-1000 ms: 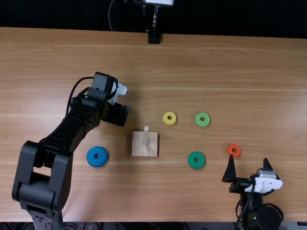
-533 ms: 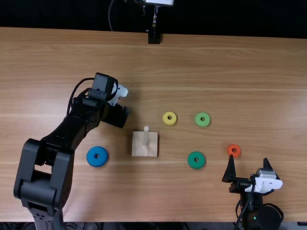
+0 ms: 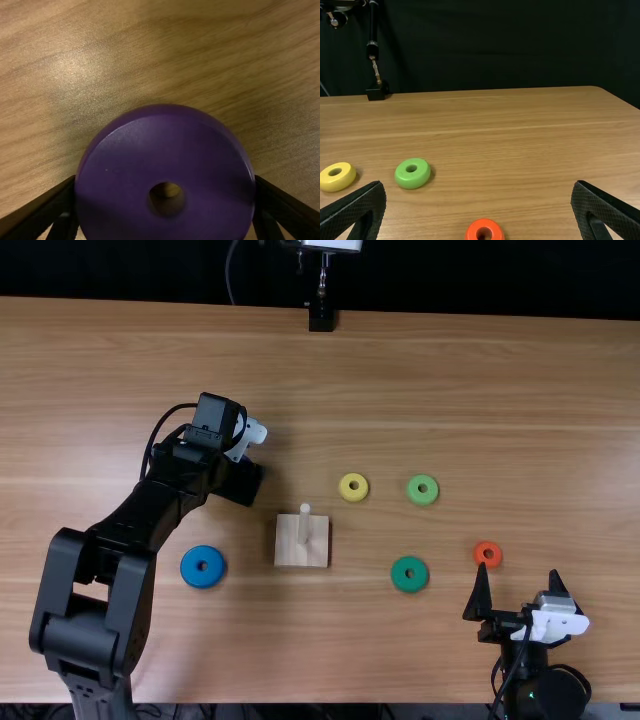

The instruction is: Build the Hanoi tower: stack the rings onto the peg from bottom to top in this color order: purple, dark blue, light blue, dark green, light green, yellow, orange.

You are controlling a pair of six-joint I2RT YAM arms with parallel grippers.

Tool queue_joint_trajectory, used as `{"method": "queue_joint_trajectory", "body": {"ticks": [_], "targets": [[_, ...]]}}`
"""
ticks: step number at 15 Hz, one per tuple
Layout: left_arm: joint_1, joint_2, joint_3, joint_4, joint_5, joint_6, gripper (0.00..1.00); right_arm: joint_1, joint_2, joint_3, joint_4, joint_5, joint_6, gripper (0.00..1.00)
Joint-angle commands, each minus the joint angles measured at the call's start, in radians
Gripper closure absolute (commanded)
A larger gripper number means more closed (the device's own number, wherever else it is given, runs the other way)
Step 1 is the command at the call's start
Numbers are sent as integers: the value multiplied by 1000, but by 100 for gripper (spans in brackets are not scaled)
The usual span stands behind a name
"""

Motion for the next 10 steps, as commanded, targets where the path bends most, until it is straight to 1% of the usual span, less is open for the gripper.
{"method": "queue_joint_trajectory", "body": {"ticks": [1,5,6,10], "targets": [[-6,4,28,-1,7,19,100,3,-13,-5,-3,7,-2,0],[-5,-104,47,-16,9,12,100,3,-13,-5,-3,5,-2,0],[-6,-143,64,-47,7,10,100,3,-13,-5,-3,5,-2,0],[-18,-227,153,-297,9,1,100,3,-13,-5,-3,7,-2,0]]}}
